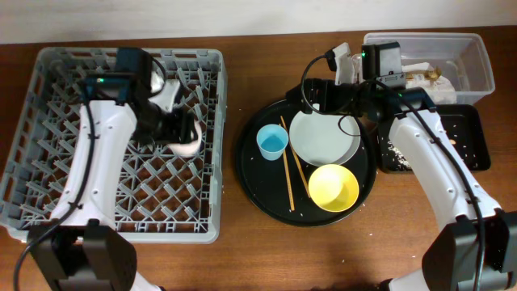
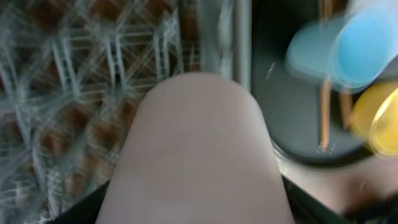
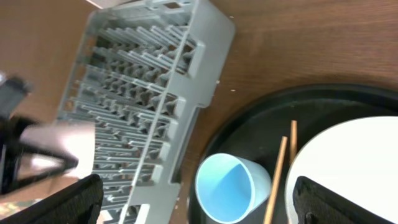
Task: Sort waste into correct bins and load items into the dishwasher rack
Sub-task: 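Lower the pink cup into the dish rack and open the left gripper, then grasp the light-blue cup with the right gripper and pass to left gripper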
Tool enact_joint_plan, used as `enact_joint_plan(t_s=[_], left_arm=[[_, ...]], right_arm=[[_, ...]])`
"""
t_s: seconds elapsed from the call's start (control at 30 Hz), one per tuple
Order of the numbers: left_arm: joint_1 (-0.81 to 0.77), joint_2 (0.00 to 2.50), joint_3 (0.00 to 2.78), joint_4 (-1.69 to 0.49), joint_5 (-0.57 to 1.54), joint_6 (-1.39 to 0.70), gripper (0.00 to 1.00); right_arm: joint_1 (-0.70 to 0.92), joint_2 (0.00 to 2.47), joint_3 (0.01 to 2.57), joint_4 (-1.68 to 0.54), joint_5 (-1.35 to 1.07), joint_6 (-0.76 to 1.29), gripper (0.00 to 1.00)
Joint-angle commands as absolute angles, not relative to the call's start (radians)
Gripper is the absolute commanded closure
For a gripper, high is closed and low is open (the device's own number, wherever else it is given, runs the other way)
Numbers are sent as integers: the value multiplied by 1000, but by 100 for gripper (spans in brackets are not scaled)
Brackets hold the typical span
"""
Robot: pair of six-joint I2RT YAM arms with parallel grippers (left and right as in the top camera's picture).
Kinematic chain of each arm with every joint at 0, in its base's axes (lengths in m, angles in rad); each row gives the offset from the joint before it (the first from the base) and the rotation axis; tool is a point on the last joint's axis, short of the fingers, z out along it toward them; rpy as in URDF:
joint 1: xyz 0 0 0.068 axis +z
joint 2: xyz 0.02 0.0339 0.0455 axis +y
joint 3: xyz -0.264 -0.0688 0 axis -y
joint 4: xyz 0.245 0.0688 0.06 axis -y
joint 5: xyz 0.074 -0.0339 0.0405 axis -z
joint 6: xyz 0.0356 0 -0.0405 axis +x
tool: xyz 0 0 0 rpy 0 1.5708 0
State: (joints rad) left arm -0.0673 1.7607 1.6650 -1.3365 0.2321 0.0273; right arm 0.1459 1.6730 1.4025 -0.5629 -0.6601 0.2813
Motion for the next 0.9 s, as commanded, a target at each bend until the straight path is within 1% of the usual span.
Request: enact_joint_plan(t_s=[0.0, 0.03, 0.13, 0.27, 0.33, 0.37, 0.43, 0.57, 0.63, 0.67, 0.7, 0.77, 0.83, 0.87], left_arm=[[-159, 1758, 1664, -1456, 38, -96, 45], [-184, 1758, 1651, -1483, -12, -136, 45], [-226, 1758, 1517, -1477, -44, -216, 45], [-226, 1758, 1377, -1319, -22, -239, 45], [-227, 1758, 1333, -1239, -11, -239, 43], [-227, 1758, 1300, -1190, 12, -239, 31], [-227, 1758, 1294, -1186, 12, -239, 20], [-226, 1758, 1351, -1156, 11, -238, 19], [-226, 1758, 1439, -1167, 12, -238, 19], [-226, 1758, 1494, -1184, 11, -238, 21], [-226, 1757, 1538, -1198, 12, -233, 22], [-226, 1755, 1599, -1221, 11, -231, 23], [-226, 1754, 1646, -1193, 20, -231, 23], [-226, 1754, 1652, -1157, 58, -231, 23]], right_arm=[[152, 1695, 1401, -586, -579, 257, 2], [152, 1695, 1401, -592, -564, 258, 1], [152, 1695, 1401, -596, -563, 258, 1], [152, 1695, 1401, -599, -564, 258, 1], [152, 1695, 1401, -599, -564, 258, 2], [152, 1695, 1401, -601, -564, 258, 1], [152, 1695, 1401, -607, -563, 258, 1], [179, 1695, 1400, -683, -447, 270, 3], [212, 1695, 1397, -698, -410, 271, 7], [237, 1696, 1397, -705, -381, 279, 10], [257, 1700, 1397, -714, -335, 297, 11], [295, 1732, 1397, -723, -298, 307, 23], [325, 1808, 1397, -720, -298, 332, 40], [333, 1840, 1397, -715, -297, 341, 48]])
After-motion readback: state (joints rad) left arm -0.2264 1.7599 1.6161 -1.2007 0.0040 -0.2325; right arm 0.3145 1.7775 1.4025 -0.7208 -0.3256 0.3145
